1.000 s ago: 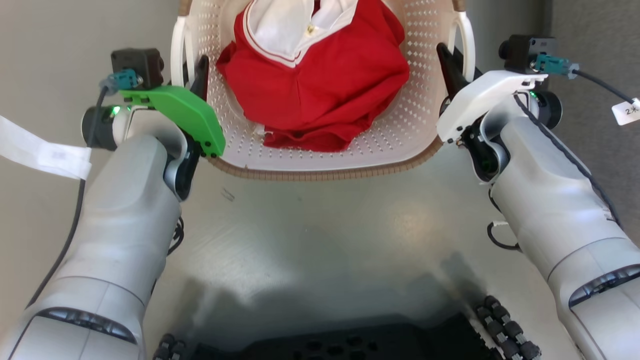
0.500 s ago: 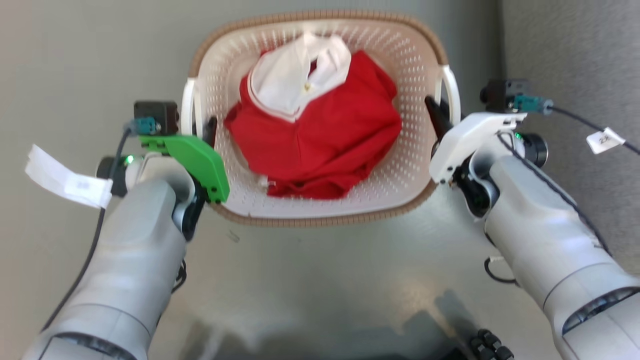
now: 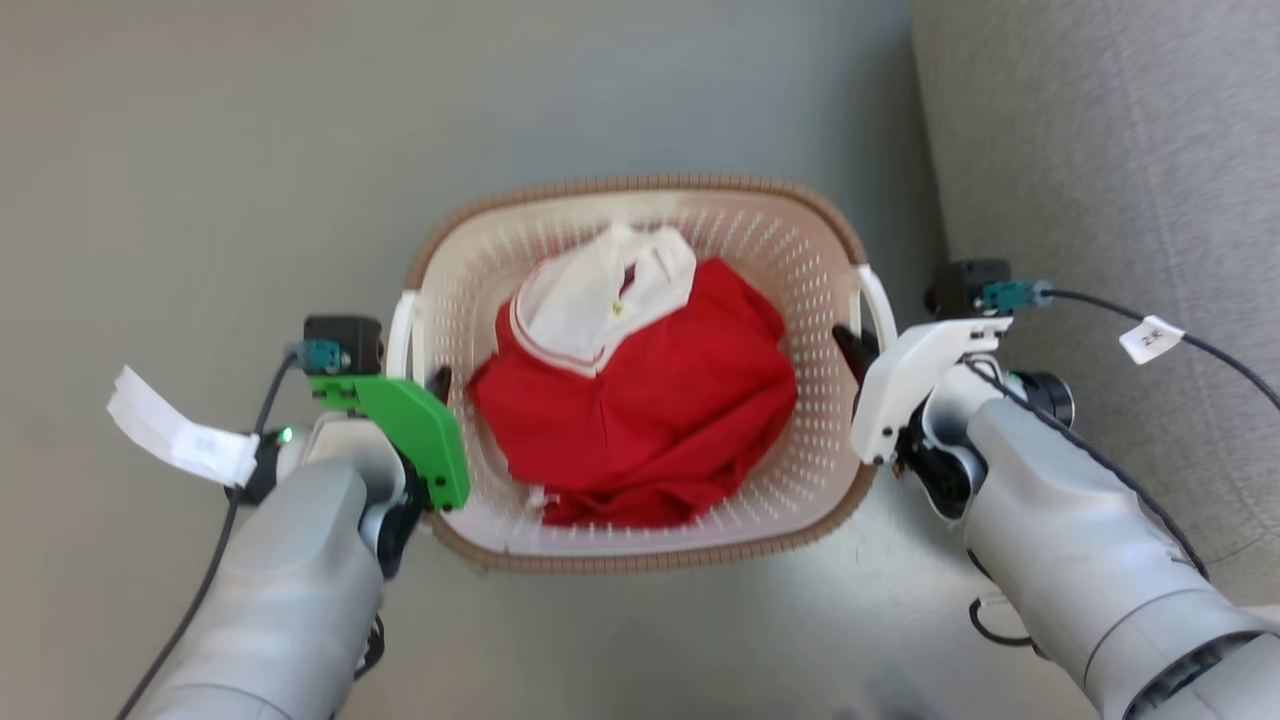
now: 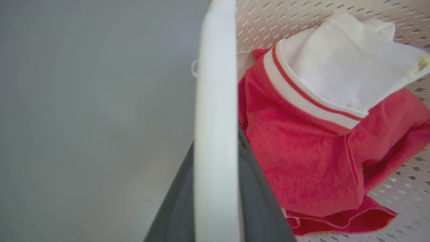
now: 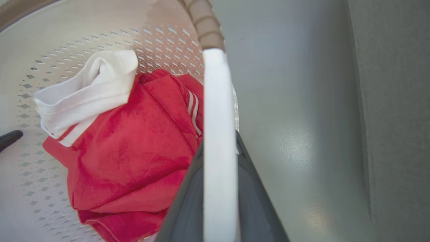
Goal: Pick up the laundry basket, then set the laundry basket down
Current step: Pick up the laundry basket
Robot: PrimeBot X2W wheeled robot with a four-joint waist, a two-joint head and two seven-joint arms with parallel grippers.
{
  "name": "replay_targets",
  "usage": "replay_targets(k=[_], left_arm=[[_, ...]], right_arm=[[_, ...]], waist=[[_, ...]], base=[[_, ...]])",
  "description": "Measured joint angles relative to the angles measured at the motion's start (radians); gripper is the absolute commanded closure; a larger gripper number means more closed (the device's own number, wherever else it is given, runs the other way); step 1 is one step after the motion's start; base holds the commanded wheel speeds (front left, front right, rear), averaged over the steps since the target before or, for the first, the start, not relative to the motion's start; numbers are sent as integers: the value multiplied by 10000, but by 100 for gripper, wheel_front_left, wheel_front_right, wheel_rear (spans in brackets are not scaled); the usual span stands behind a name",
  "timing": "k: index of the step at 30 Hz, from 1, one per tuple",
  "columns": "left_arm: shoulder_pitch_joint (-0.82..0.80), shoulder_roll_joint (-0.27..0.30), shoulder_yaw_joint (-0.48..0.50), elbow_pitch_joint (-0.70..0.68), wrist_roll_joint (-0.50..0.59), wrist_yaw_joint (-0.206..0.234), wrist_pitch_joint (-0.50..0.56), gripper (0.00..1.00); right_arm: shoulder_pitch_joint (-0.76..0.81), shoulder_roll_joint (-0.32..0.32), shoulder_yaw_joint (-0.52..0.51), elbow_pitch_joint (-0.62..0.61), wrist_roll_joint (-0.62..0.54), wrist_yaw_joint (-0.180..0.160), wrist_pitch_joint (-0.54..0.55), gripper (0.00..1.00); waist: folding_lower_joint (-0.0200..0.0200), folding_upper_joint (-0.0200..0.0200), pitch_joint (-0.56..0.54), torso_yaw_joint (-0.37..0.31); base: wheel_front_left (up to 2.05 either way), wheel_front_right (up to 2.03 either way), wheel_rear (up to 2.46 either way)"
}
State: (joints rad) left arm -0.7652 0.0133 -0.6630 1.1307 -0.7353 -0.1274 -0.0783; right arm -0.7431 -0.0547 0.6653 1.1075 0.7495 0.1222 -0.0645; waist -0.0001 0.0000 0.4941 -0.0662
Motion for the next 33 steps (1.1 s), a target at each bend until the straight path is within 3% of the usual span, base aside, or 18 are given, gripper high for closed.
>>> replay_targets(k=[16,33], left_arm=[[1431,12,-489,148,-1089,2,1367,100],[1750,38,-759,178,-1664,2,2433,100]], right_arm=[[1136,-17,878,42,972,-23,1856,100],[1390,-65,1141,100,1643,-94,3158,100]], waist=[[0,0,-2449,-205],[0,0,-3873,-398]], base=[[0,0,0],[0,0,0]])
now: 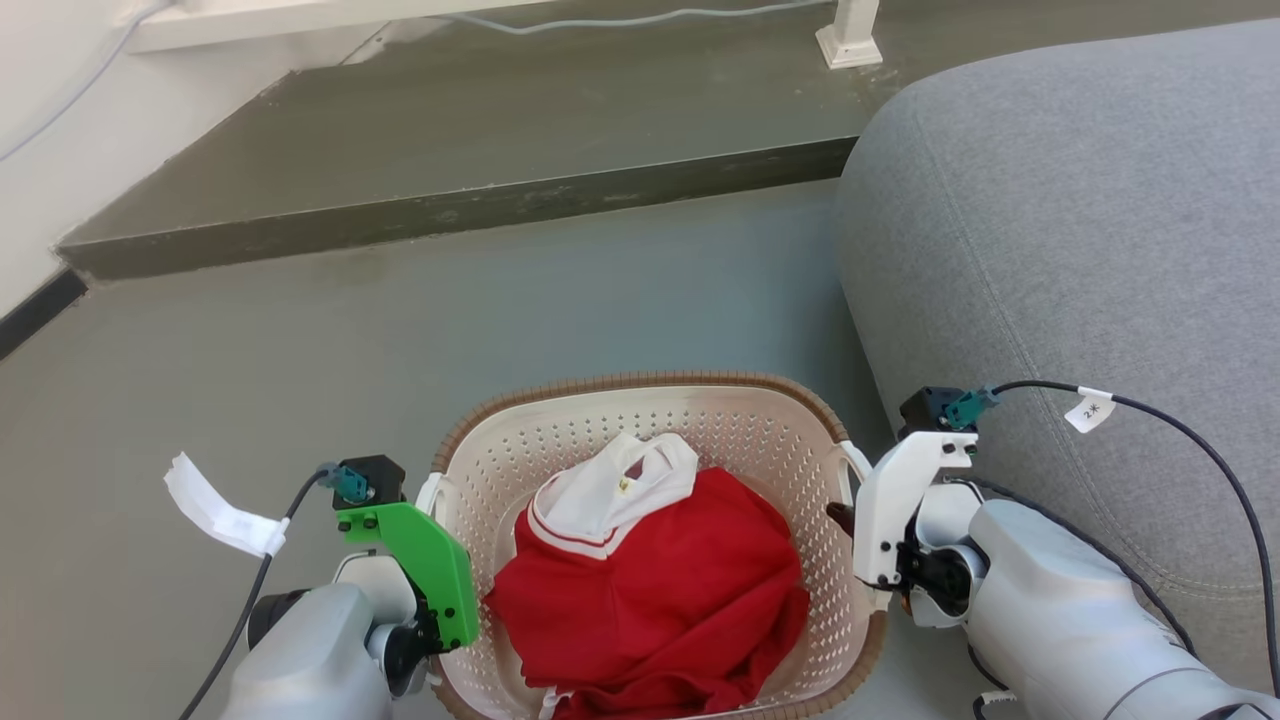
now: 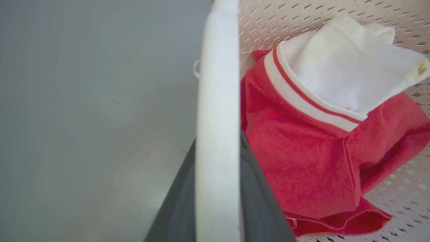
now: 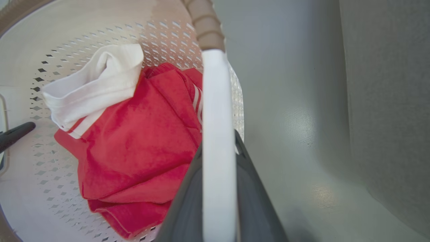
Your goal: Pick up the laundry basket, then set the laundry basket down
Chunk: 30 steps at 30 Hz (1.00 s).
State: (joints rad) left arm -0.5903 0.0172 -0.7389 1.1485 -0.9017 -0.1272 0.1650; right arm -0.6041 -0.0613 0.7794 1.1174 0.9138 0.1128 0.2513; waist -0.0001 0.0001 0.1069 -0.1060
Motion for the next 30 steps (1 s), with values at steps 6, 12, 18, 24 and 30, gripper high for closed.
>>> replay_targets(k=[6,12,18,24,30], left_arm=[[8,0,-19,27,-121,0,155,100],[16,2,-44,42,-194,0,251,100],[17,6,-73,40,-272,40,265,100],[17,13,-119,38,-303,42,265,100],[17,17,-161,33,-368,50,259,100]], right_arm=[[0,2,58,50,31,0,180,100],[-1,-4,140,65,119,0,328,100],[-4,-8,234,65,157,0,328,100],[-5,-10,322,65,207,0,328,100],[-6,-13,380,65,295,0,328,100]], waist=[[0,0,-78,-26],[0,0,-84,-16],[0,0,-76,13],[0,0,-75,34],[0,0,-69,40]], base=[[0,0,0],[0,0,0],[0,0,0],[0,0,0],[0,0,0]])
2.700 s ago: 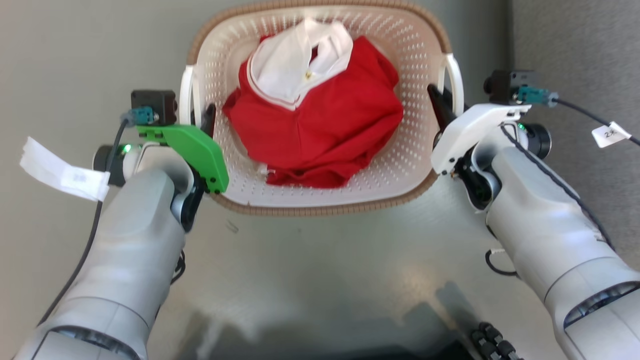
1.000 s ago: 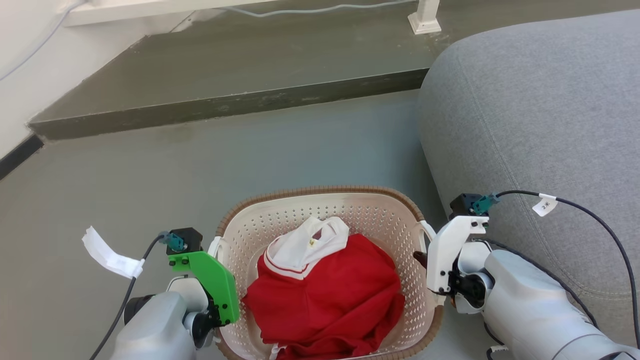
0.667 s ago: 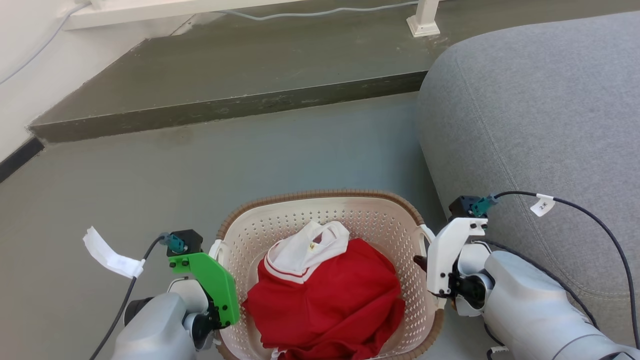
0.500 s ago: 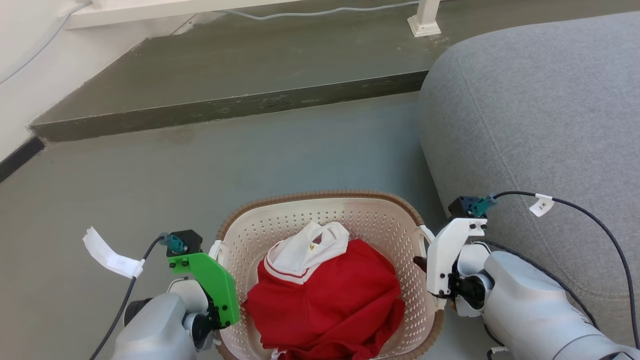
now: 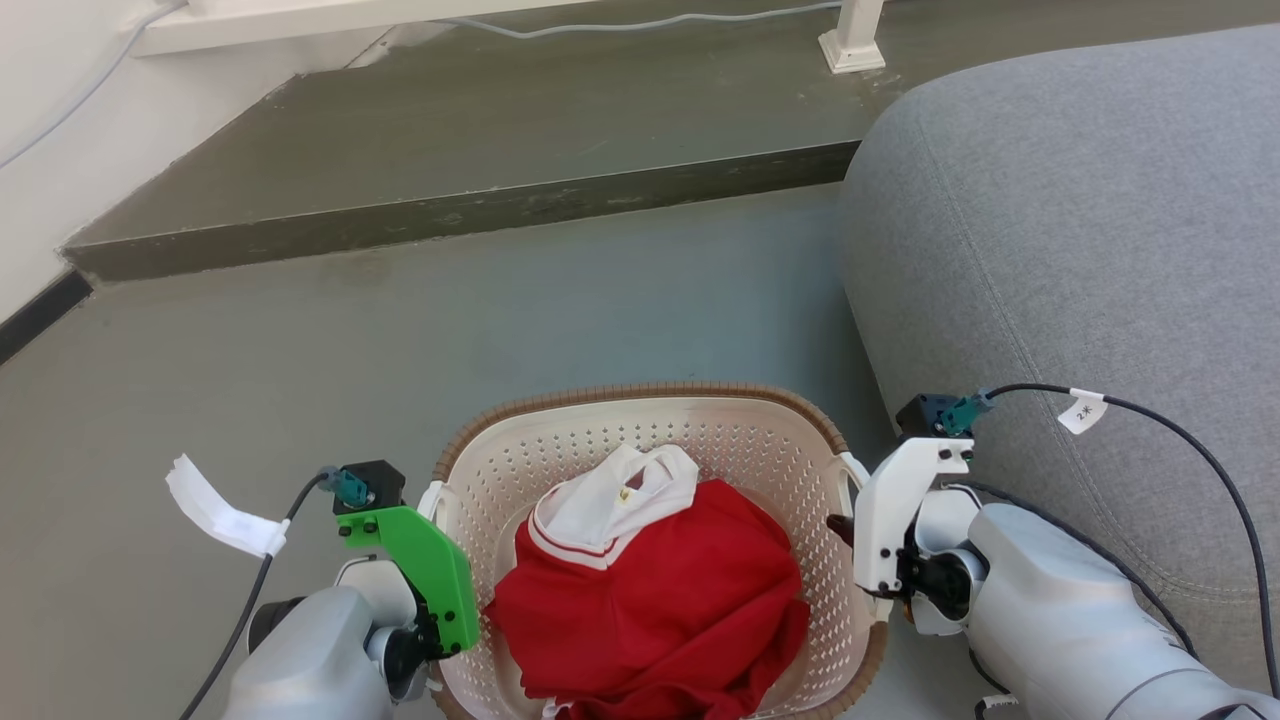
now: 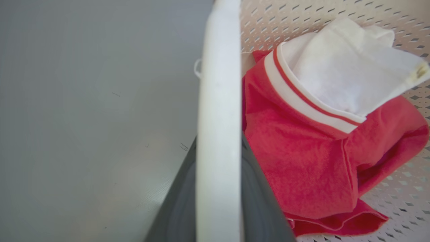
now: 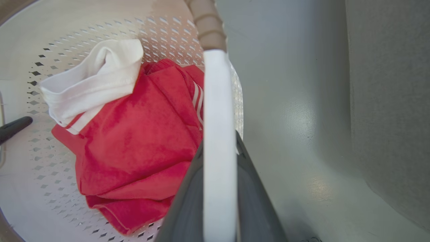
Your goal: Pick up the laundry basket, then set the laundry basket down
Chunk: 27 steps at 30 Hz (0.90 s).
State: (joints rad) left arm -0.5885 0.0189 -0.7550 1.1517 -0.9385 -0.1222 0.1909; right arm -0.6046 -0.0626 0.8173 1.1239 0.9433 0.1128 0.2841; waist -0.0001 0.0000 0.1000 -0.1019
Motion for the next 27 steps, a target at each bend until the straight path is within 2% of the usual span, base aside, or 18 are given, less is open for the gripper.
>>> replay_targets(k=[14,27], left_arm=[[-1,8,-142,-6,-263,88,-88,100],[-448,2,-150,-320,-280,278,-773,100]], right_arm=[[-37,-38,199,-25,113,0,-2,100],[-584,-341,232,-278,169,2,-479,100]], waist=[[1,0,202,-29],[1,0,1162,-95]], base=[[0,0,0],[0,0,0]])
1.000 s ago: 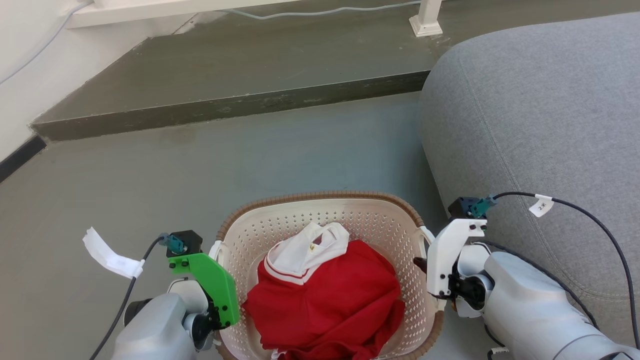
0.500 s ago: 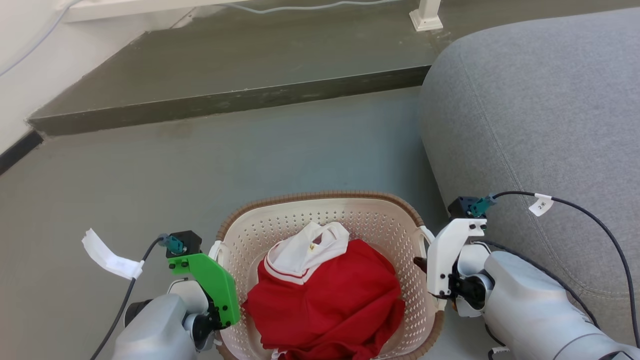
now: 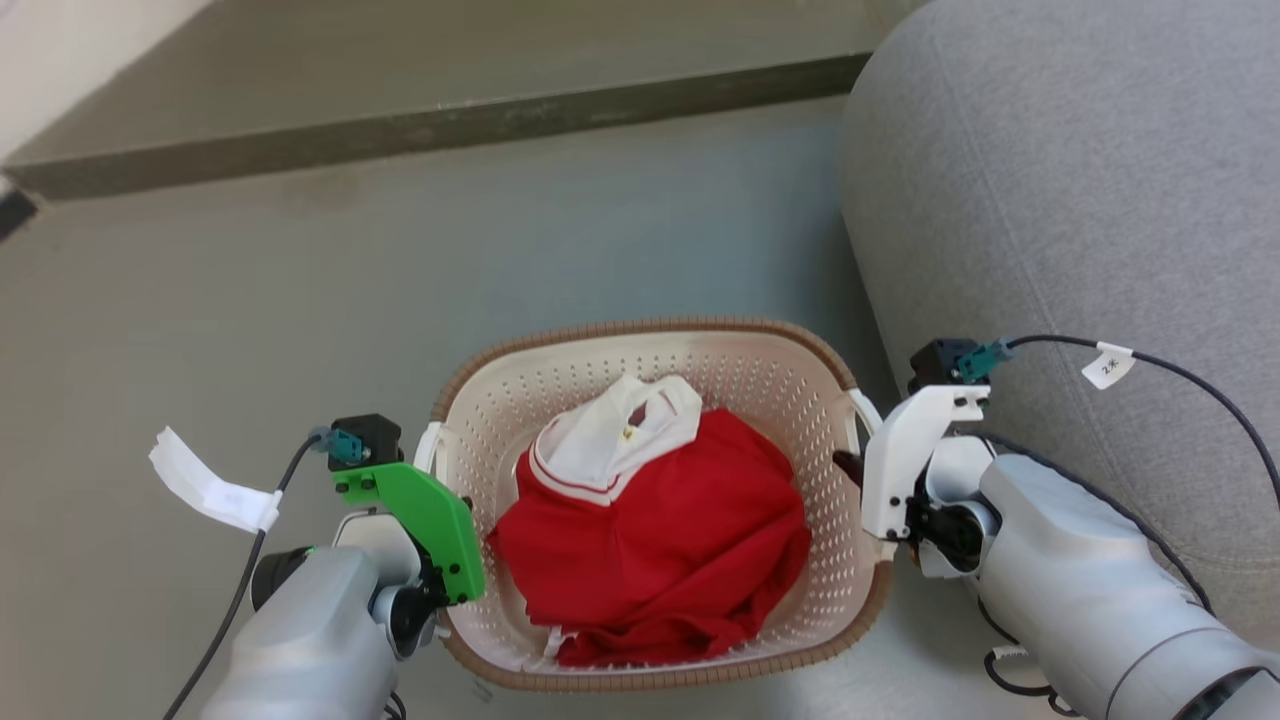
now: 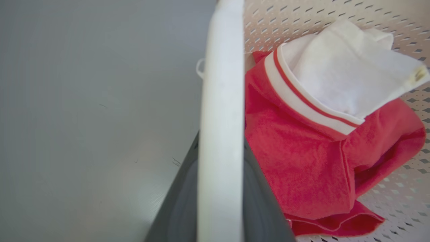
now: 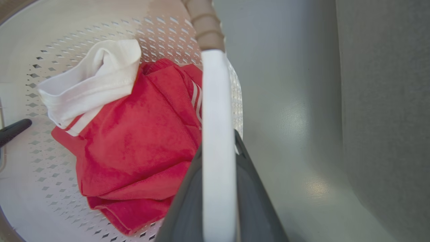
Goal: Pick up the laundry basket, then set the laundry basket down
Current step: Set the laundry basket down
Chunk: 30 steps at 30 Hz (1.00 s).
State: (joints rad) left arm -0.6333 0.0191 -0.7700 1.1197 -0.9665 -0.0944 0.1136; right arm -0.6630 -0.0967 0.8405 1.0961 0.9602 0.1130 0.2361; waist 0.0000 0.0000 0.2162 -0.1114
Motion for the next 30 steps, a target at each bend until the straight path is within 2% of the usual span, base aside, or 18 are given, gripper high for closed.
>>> replay_targets(k=[30], left_arm=[[-2038,0,483,-174,-4,341,-1741,100]], right_arm=[[-1712,-433,-73,-652,2,2,-1806,100]], waist=[[1,0,3626,276]], base=[[0,0,0]])
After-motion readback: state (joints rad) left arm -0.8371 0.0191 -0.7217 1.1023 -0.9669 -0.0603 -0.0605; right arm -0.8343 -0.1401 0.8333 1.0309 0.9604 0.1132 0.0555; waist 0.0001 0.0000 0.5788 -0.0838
